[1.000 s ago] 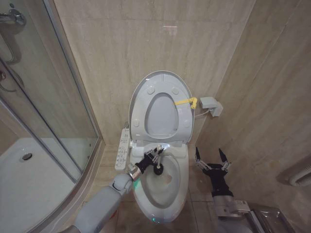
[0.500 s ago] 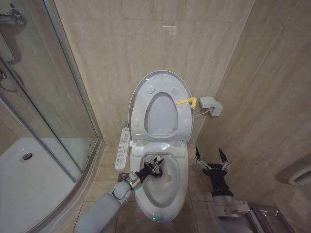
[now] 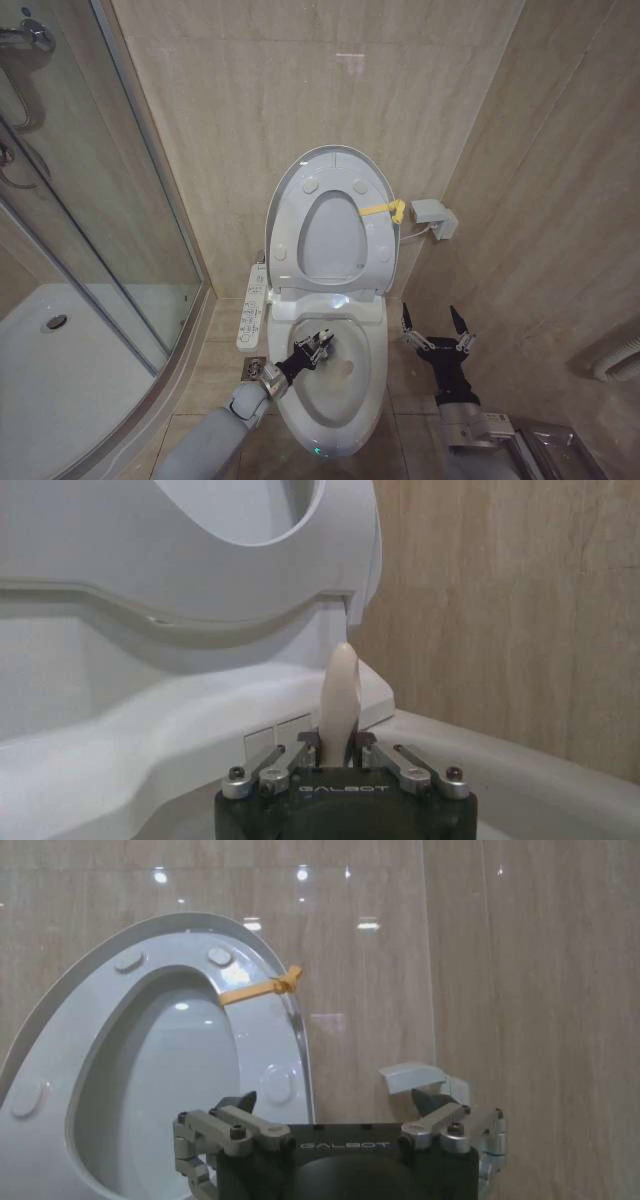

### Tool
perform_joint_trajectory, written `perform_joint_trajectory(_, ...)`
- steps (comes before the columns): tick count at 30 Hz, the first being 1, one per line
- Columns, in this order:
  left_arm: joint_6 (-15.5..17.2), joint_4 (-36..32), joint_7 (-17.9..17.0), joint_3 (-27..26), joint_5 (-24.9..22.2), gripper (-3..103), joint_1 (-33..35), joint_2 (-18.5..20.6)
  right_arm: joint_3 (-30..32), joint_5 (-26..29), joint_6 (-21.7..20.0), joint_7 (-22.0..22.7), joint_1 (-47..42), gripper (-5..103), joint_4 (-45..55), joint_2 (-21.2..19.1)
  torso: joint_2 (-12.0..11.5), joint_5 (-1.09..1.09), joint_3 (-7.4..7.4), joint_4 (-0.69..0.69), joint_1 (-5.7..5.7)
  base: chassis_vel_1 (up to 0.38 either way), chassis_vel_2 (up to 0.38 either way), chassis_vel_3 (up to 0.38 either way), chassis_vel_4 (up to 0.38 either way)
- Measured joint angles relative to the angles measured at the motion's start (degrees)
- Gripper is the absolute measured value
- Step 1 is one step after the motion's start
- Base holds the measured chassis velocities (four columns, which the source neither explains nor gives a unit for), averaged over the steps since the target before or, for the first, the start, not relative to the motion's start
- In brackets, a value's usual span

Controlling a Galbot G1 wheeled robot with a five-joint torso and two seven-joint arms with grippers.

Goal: Open the toilet lid, clean the toilet bowl with a toilet brush, close the toilet lid, and flush.

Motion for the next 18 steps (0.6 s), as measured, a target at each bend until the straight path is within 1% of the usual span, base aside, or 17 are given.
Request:
perform_joint_trajectory(2,-0.4,-1.0,-0.7,-0.1,0.0,20,-0.3,-0.4,0.0,0.0,0.0,0.0,0.0,100,0.0,0.0,0.0,0.0,0.01,0.01,0.01,0.0,0.0,0.0,0.0)
perform_joint_trajectory(3,-0.7,-1.4,-1.1,-0.2,0.2,20,-0.6,-0.6,0.0,0.0,0.0,0.0,0.0,100,0.0,0.0,0.0,0.0,0.01,-0.01,0.0,0.0,0.0,0.0,0.0)
perform_joint_trajectory(5,-1.4,-2.3,-2.6,-0.7,1.8,20,-1.7,-1.5,0.0,0.0,0.0,0.0,0.0,100,0.0,0.0,0.0,-0.02,0.01,-0.03,0.0,0.0,0.0,0.0,0.0)
perform_joint_trajectory(9,-1.9,-2.7,-3.7,-1.0,2.6,20,-2.9,-2.5,0.0,0.0,0.0,0.0,0.0,100,0.0,0.0,0.0,-0.01,0.0,-0.03,0.0,0.0,0.0,0.0,0.0)
perform_joint_trajectory(12,-2.3,-2.8,-3.9,-0.9,2.1,20,-3.3,-3.7,0.0,0.0,0.0,0.0,0.0,100,0.0,0.0,0.0,0.0,0.01,0.0,0.01,0.0,0.0,0.0,0.0)
perform_joint_trajectory(18,-2.7,-2.8,-3.5,0.0,1.1,20,-3.3,-5.8,0.0,0.0,0.0,0.0,0.0,100,0.0,0.0,0.0,0.0,0.0,-0.01,0.0,0.0,0.0,0.0,0.0)
